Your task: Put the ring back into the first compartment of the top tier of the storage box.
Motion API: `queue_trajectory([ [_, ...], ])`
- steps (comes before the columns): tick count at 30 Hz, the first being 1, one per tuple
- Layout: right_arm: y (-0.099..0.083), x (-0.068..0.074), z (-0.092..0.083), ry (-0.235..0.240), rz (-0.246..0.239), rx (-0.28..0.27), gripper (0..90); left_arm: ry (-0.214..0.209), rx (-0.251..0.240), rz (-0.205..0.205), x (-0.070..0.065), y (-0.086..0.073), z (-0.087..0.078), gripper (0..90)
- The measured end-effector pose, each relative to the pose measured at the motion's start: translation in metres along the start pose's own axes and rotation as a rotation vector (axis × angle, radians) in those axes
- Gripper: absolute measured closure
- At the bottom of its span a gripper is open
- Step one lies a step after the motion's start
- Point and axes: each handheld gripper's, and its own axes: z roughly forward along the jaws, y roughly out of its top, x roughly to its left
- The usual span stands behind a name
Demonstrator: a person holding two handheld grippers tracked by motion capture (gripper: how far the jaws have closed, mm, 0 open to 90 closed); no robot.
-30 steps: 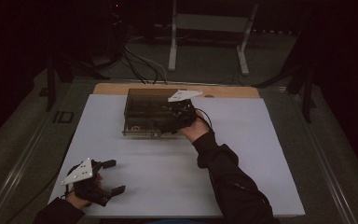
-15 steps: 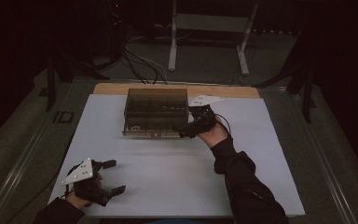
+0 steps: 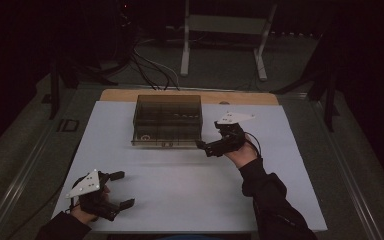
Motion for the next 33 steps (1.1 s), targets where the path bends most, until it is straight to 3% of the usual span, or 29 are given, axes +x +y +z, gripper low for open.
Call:
queue_trajectory([
  [18, -0.05, -0.007, -0.012, 0.019, 0.035, 0.035, 0.0, -0.001, 0.007, 0.002, 0.0, 0.0, 0.0, 0.9],
  [33, -0.092, -0.006, -0.028, 0.017, 0.021, 0.065, 0.0, 0.001, 0.007, 0.004, -0.001, 0.0, 0.0, 0.9],
])
